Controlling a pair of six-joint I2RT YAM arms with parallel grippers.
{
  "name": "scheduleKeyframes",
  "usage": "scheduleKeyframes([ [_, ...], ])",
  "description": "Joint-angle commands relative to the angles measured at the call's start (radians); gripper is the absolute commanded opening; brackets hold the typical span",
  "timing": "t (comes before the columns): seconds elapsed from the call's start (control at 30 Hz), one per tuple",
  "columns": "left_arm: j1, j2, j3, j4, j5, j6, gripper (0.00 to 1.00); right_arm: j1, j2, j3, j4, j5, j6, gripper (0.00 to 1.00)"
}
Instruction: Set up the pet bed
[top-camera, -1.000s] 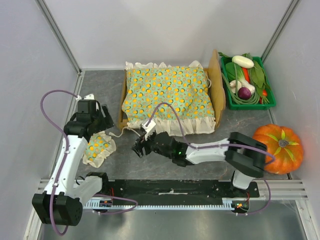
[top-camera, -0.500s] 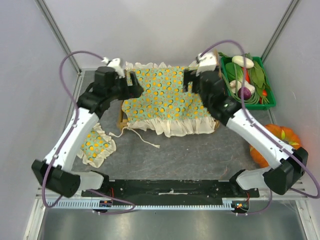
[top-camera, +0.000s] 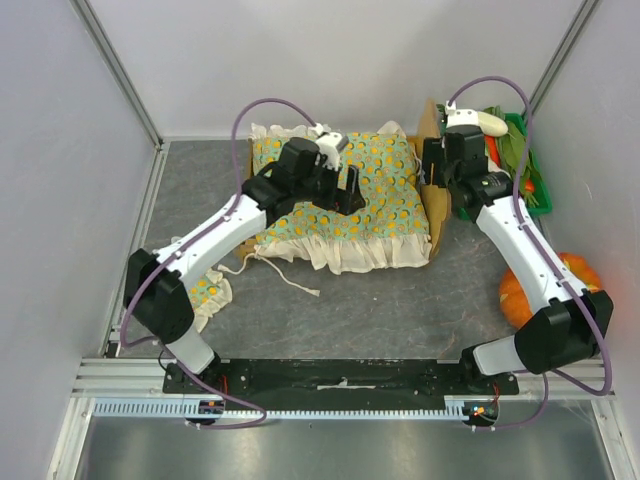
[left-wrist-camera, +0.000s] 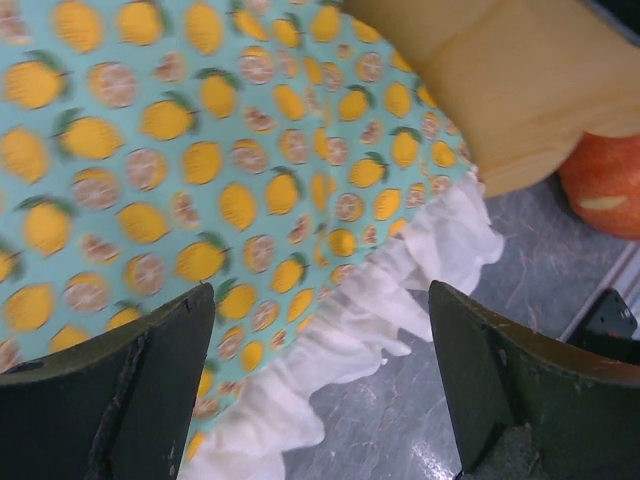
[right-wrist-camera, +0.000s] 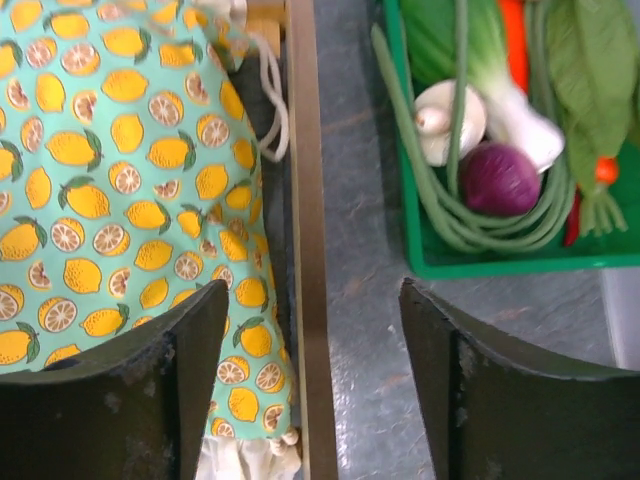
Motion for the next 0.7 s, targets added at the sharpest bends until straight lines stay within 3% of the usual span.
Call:
scheduleKeyframes([
  [0.0,-0.048,0.091,0.067,0.111,0.161,0.107,0.92,-0.01,0.0,-0.035,-0.024,-0.084,-0.007,0.73],
  [0.1,-0.054,0.148,0.067,0.131,0.137,0.098,0.9,-0.01,-0.01,-0.056,-0.02,-0.139,-0.018,0.56],
  [0.23,-0.049,0.215,0.038,0.064,-0.03,0.111,0.83,-0.01,-0.027,-0.09,-0.016,-0.228,-0.029,0.31],
  [0.27,-0.046,0.222,0.023,0.042,-0.1,0.108,0.83,-0.01,-0.032,-0.097,-0.016,-0.269,-0.033,0.21],
  [0.37,-0.019,0.191,-0.081,0.061,-0.174,0.081,0.82,-0.01,-0.053,-0.125,-0.013,-0.3,-0.041,0.06],
  [0.5,0.027,0.107,-0.19,0.085,-0.223,0.064,0.82,-0.008,-0.087,-0.156,-0.019,-0.326,-0.044,0.0],
  [0.67,0.037,0.039,-0.221,0.099,-0.104,0.07,0.82,-0.002,-0.107,-0.179,-0.017,-0.377,-0.016,0.0],
])
